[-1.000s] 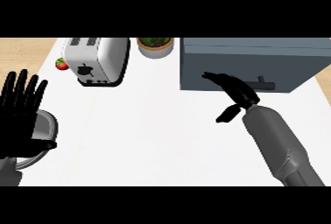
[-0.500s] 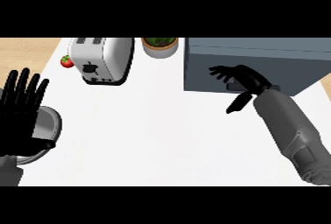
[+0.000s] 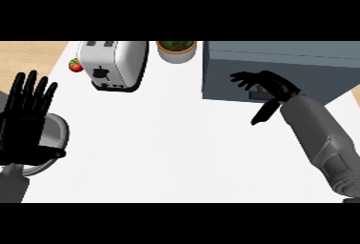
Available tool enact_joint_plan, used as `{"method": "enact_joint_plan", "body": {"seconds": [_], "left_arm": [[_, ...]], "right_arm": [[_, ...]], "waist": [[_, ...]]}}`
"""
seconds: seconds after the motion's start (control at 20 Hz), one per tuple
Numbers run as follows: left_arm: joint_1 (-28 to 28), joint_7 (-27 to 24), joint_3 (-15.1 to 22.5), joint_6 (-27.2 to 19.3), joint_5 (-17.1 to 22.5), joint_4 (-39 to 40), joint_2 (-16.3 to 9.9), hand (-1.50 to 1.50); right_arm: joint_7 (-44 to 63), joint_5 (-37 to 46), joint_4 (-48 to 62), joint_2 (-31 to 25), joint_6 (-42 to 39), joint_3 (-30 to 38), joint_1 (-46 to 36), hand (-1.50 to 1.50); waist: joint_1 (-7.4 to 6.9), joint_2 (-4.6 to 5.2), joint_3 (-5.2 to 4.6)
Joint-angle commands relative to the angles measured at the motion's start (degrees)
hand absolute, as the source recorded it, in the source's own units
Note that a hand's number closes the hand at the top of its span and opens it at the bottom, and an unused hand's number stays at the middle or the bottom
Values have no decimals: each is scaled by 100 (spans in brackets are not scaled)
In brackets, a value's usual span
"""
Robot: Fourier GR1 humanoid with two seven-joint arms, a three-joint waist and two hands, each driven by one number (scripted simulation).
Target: Pick up the cup, place it into the drawer and close the drawer
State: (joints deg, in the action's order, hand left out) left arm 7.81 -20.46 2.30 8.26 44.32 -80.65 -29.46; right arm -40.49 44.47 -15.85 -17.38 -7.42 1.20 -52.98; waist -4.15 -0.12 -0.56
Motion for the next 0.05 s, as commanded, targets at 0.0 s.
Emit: {"method": "enact_joint_plan", "body": {"seconds": [0.0], "left_arm": [[37, 8, -26, 37, -88, 76, -65, -150]], "right_arm": [[673, -3, 428, -350, 294, 235, -404, -150]], "waist": [[-98, 230, 74]]}}
